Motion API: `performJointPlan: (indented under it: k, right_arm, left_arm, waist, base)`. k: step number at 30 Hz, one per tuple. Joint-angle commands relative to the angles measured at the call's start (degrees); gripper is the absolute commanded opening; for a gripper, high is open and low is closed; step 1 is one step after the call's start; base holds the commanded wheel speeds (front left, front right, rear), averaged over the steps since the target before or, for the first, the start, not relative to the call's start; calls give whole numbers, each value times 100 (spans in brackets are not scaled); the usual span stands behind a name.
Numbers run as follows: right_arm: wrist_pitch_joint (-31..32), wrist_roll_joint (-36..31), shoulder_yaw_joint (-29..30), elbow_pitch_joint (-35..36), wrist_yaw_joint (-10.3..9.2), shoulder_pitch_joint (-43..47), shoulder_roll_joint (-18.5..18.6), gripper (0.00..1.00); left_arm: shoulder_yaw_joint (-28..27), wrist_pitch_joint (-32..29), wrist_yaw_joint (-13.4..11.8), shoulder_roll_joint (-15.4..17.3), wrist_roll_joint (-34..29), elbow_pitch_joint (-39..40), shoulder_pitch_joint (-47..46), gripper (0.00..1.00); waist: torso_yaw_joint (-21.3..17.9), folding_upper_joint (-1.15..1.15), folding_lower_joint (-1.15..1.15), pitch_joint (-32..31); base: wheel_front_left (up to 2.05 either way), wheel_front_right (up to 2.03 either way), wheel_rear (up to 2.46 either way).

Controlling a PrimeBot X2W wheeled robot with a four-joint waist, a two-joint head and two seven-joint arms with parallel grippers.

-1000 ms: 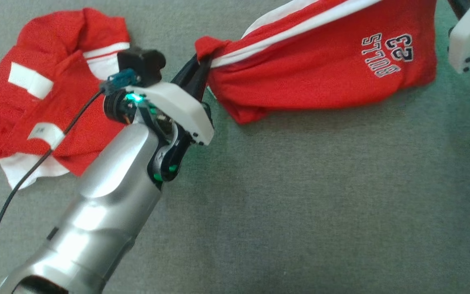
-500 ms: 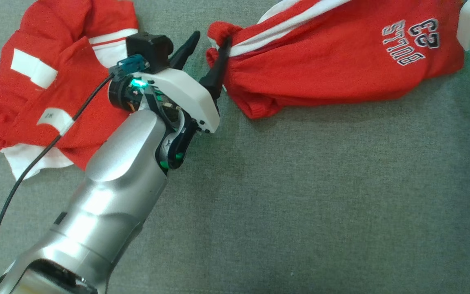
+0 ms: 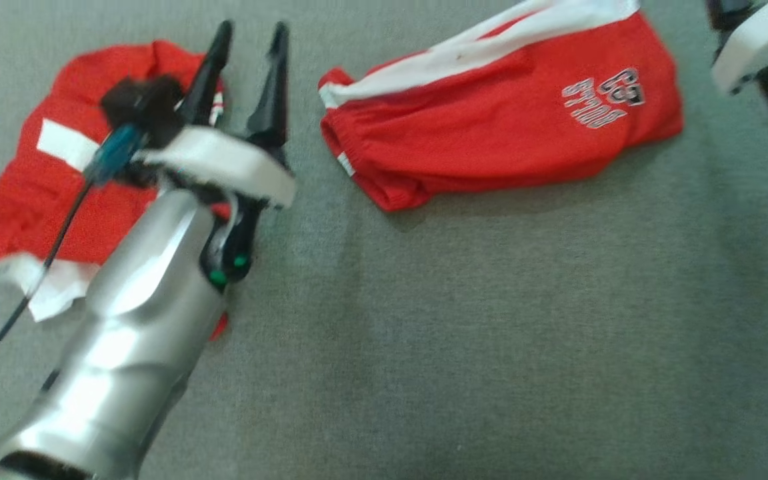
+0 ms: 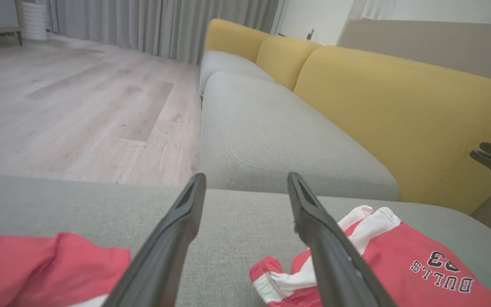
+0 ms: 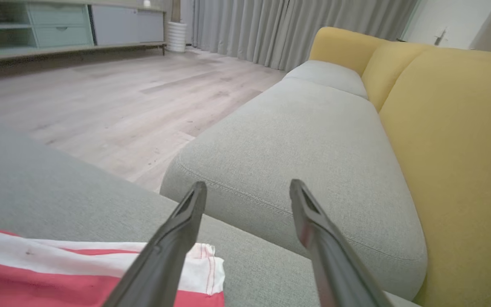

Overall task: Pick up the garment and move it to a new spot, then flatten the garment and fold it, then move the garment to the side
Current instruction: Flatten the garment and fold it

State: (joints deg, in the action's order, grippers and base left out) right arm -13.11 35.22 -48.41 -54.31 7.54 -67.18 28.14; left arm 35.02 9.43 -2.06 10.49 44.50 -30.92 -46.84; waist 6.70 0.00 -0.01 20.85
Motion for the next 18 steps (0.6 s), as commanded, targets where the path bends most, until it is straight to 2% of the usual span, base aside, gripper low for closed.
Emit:
performJointPlan:
  k: [1,6,10,18]
  right_arm:
    - [-101,42,87,156,-5,214,-63,100]
    - [-182,9,669,472,-5,751,-287,100]
    - [-186,-290,1466,969,-5,1439,-511,100]
    - [-188,-1056,3084,1942,-5,3323,-1378,100]
  left_arm:
    - [-247,161,-35,266,-68,244,56,100]
    - [-382,425,-141,518,-152,609,656,100]
    - [-495,516,-225,629,-219,882,1256,100]
    - [-594,553,-420,547,-499,1227,2379,100]
  waist:
    - [-164,0,1,-329]
    - [-304,0,1,-784]
    - [-379,0,1,-1098]
    - [-416,0,1,-1605]
  base:
    - [0,0,0]
    - [0,0,0]
    - [0,0,0]
    - [0,0,0]
